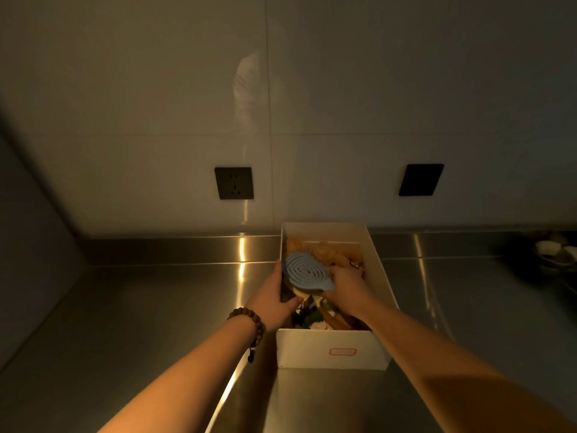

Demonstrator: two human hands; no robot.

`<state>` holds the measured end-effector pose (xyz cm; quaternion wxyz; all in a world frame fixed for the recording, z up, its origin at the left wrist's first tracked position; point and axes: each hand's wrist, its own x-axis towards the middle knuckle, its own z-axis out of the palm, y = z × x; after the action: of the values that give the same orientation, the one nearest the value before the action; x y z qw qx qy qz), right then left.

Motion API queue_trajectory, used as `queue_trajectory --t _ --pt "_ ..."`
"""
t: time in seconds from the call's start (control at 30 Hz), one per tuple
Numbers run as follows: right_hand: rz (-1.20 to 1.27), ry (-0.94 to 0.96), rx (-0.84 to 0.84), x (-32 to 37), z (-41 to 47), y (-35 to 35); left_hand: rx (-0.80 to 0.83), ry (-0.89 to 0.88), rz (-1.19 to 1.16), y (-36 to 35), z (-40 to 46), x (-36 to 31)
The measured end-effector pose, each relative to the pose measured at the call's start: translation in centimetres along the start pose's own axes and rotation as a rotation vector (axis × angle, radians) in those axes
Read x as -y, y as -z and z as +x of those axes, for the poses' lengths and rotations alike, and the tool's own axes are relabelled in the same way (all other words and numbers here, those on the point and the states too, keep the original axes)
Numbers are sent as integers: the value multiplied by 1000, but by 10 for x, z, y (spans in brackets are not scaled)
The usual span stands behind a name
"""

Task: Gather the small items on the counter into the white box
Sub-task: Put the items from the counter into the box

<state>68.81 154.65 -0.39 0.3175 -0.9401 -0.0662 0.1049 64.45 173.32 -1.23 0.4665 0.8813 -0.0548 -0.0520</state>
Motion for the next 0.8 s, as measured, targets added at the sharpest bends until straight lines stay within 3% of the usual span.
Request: queue_trajectory --t 0.37,0.6,0.67,0.8 --pt "-53 28 92 -14 -2 -4 -9 38 -33 -3 3 7" --pt "-149 240 -270 -32 -6 38 -27 80 -105 -8 12 -6" --pt "-89 173 -264 -43 -9 44 -60 117 -162 -13 14 -12" --pt "267 4 -184 -55 -19 38 -94 166 -258 -17 11 -15"
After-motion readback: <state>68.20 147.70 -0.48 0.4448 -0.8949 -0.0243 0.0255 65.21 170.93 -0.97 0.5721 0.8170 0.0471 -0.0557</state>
